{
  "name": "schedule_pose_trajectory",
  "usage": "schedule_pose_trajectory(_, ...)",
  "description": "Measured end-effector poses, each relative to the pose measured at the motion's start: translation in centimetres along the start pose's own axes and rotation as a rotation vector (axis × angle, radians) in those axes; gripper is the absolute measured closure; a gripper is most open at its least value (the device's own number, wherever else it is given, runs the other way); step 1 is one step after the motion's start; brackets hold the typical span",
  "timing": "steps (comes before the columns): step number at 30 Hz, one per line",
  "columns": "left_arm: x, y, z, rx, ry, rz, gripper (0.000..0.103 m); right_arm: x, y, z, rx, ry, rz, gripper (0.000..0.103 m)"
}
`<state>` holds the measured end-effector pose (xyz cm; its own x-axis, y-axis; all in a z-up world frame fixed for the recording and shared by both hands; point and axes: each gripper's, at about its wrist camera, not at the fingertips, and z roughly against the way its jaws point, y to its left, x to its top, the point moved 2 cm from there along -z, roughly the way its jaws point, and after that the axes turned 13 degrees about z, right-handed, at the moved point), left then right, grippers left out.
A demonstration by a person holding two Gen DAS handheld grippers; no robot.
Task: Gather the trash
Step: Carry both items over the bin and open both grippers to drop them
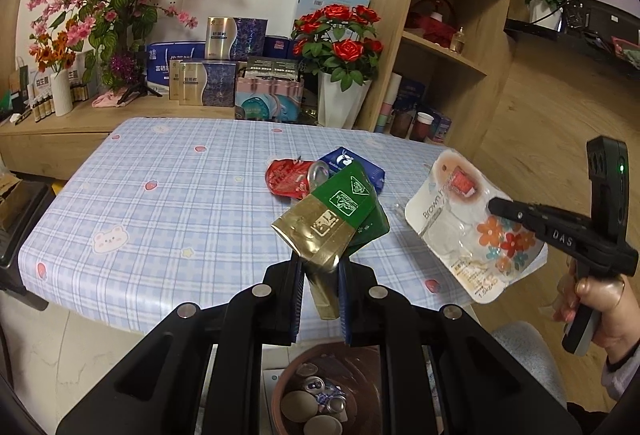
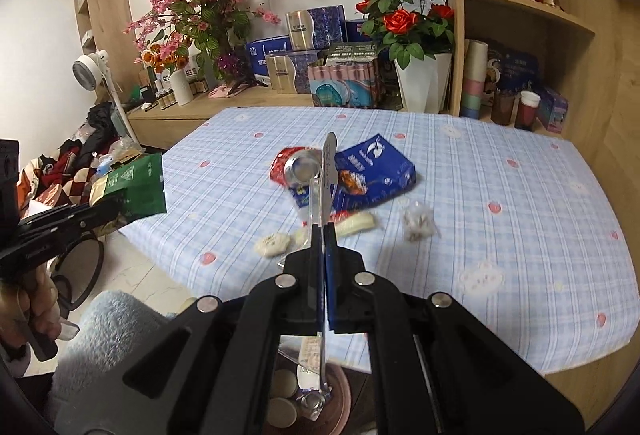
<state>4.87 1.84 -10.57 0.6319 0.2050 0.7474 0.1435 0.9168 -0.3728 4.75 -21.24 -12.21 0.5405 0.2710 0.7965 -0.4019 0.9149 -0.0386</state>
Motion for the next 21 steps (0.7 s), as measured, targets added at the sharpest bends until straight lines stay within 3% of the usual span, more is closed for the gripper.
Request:
schedule_pose_trajectory(10,-1.9,-0.5,2.0,0.003,0.000,0.022,0.088,-4.3,1.6,1.7,0.056,0.028,-0.026,0.098)
schedule_pose_trajectory(21,-3.4,0.1,2.0,0.012,0.016,0.056,0.088,-6.7,4.2,-0.7,0.163,0.110,-0.025,0.097)
